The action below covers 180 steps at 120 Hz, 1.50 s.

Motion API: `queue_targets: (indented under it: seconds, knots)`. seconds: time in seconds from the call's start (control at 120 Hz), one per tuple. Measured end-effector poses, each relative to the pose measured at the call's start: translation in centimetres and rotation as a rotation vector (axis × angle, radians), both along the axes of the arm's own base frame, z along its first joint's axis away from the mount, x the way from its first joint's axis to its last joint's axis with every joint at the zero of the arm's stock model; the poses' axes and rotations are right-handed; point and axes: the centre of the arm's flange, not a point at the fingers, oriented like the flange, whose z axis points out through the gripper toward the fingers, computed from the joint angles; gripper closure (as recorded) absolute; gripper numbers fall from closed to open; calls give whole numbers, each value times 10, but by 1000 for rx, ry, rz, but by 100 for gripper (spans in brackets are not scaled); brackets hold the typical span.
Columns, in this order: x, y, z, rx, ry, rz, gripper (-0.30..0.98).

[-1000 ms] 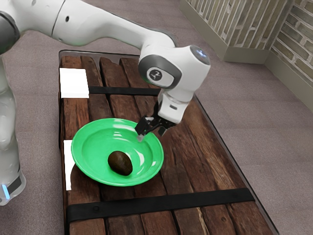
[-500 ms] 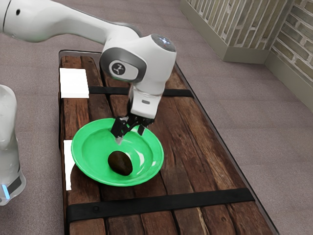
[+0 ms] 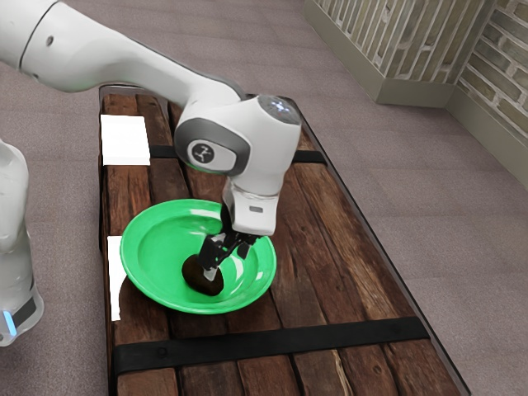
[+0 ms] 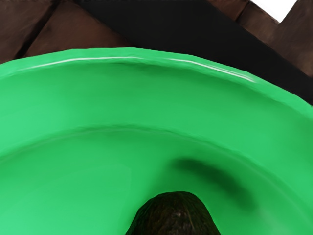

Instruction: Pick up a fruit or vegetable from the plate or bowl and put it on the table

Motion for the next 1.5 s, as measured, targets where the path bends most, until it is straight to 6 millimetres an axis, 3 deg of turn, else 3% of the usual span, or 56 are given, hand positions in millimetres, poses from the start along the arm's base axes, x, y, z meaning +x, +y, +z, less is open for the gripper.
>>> queue_targets:
  seconds: [0.2,0.575,0.742,0.917,1.008,1.083,1.2,1.267,1.333,1.442,1.5]
  knots:
    - [-15,6,-4,30,34,56,0]
    - [-26,20,-53,81,171,113,0]
    - [-25,23,-64,100,194,119,30]
    - [-24,23,-58,107,178,120,39]
    - [-17,18,-40,100,141,114,41]
    - [2,12,-18,78,101,105,45]
    - [64,14,32,40,20,106,49]
    - [88,38,59,35,-28,147,49]
    - [116,66,73,25,-50,199,49]
    - [172,111,71,9,-49,288,49]
    - [190,147,63,18,-36,359,49]
